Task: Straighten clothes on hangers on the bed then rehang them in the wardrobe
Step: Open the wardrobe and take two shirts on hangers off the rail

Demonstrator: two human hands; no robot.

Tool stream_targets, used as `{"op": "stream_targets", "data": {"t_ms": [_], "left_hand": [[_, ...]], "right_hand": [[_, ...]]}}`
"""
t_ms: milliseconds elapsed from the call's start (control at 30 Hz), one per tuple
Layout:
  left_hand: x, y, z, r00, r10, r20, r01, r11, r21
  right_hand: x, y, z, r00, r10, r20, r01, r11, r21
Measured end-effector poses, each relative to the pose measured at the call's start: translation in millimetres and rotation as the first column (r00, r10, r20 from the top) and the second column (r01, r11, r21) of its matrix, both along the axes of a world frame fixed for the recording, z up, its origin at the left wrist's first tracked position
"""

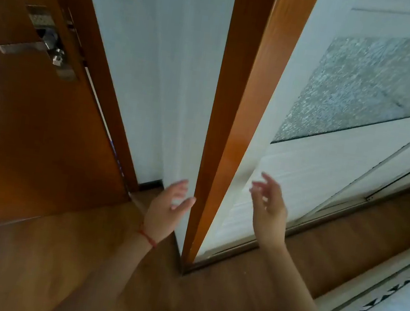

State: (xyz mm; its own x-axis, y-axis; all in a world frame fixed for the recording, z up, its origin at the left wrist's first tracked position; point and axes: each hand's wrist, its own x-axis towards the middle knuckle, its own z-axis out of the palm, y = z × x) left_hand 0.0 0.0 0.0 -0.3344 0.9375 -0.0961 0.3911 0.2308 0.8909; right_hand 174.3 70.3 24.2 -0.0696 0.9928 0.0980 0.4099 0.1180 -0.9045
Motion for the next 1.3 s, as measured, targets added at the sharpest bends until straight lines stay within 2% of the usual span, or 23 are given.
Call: {"op": "stream_targets", "data": {"t_ms": [100,200,267,367,500,733,900,967,1100,1200,1267,1300], "left_hand": [[9,30,44,0.992,0.125,-0.035,-0.107,0.941,0.320],[19,49,66,0.975,0.171,-0.139,-0.077,0.855,0.512],[22,58,63,0.957,0.225,-0.182,-0.086,0.822,0.564],[23,64,58,0.942,0.287,-0.174,-0.127,0.785,0.606],[23,66,53,0.931,0.322,-0.171,-0.143,0.754,0.641],[17,64,50,0.942,0.287,-0.173,-0.108,0.748,0.654],[18,60,52,0.936,0.299,-0.186,-0.099,0.731,0.675],[23,55,58,0.911,0.350,-0.219,-0.084,0.676,0.732],[54,46,79,0.892,0.383,-0.239,0.045,0.451,0.891],[90,53,86,0.904,0.227,-0.362,0.257,0.387,0.885],[116,74,83,0.905,0.108,-0.412,0.333,0.423,0.842],[129,90,80,0.910,0.057,-0.412,0.338,0.475,0.813]], "right_hand": [[-17,23,46,0.997,-0.031,-0.071,0.055,0.933,0.354],[-30,37,66,0.996,-0.071,-0.062,0.092,0.855,0.511],[-33,41,69,0.995,-0.095,-0.040,0.102,0.836,0.539],[-30,47,72,0.996,-0.089,0.009,0.067,0.805,0.590],[-25,51,76,0.979,-0.162,0.124,0.035,0.734,0.678],[-22,58,75,0.951,-0.273,0.143,0.090,0.690,0.718],[-3,75,78,0.930,-0.335,0.151,0.154,0.730,0.666],[8,85,80,0.922,-0.357,0.152,0.182,0.742,0.645],[37,111,84,0.903,-0.395,0.167,0.225,0.767,0.601],[60,133,85,0.891,-0.418,0.179,0.240,0.766,0.596],[77,148,87,0.881,-0.432,0.192,0.242,0.761,0.602],[85,156,88,0.877,-0.438,0.199,0.243,0.759,0.604]]}}
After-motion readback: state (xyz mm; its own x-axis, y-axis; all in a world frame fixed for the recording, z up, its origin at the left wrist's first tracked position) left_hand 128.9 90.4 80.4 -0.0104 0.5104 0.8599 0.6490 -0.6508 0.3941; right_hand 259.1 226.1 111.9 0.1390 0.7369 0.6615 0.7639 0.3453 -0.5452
